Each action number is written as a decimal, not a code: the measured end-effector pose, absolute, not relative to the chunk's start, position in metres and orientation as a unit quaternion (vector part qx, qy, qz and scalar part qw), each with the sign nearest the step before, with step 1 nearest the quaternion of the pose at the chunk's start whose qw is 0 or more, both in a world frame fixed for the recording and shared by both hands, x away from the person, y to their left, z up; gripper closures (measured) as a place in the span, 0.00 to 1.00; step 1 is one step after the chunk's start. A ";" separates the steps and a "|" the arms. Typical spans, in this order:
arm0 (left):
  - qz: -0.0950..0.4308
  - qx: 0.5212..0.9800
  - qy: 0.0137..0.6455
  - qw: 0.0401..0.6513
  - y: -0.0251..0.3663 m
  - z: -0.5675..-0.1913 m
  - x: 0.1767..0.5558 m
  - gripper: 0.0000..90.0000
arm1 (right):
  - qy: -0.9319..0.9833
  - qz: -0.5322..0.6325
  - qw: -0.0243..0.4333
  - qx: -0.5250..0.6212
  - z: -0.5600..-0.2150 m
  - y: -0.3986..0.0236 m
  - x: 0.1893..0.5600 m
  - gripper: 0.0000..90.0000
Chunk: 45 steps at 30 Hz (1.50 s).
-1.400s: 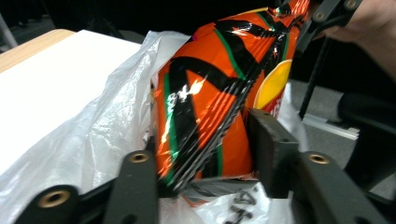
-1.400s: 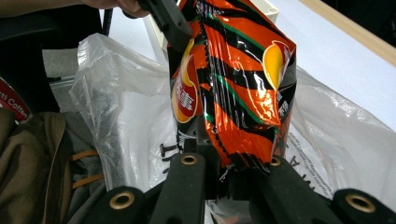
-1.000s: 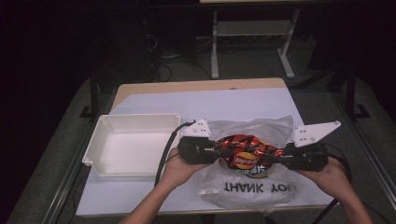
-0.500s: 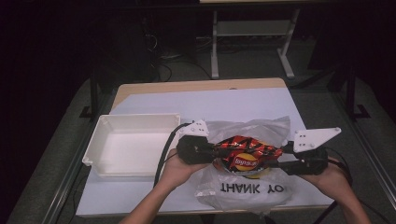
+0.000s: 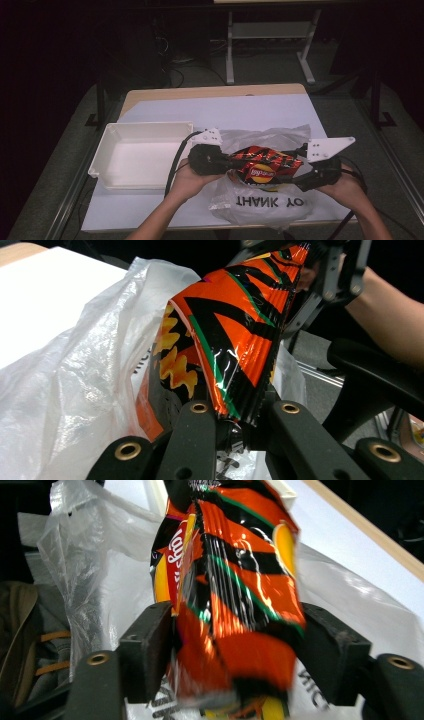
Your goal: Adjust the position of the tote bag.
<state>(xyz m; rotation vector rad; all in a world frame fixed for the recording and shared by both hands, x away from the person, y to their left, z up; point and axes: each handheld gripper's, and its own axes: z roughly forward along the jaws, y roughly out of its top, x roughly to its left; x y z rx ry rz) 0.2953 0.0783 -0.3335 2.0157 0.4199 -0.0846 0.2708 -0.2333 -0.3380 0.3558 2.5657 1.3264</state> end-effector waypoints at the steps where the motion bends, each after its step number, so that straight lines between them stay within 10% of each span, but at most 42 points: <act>1: -0.038 0.838 0.177 0.514 0.078 -0.334 0.295 0.95 | 0.877 0.453 0.111 0.116 -0.341 -0.231 0.273 0.35; 14: -0.033 0.838 0.178 0.515 0.082 -0.334 0.295 0.88 | 0.888 0.437 0.095 0.109 -0.355 -0.213 0.281 0.53; 30: 0.020 0.835 0.190 0.516 0.098 -0.328 0.289 0.47 | 0.880 0.447 0.053 0.155 -0.350 -0.213 0.295 0.67; 45: 0.034 0.838 0.197 0.507 0.091 -0.333 0.292 0.41 | 0.876 0.451 0.019 0.169 -0.347 -0.214 0.297 0.69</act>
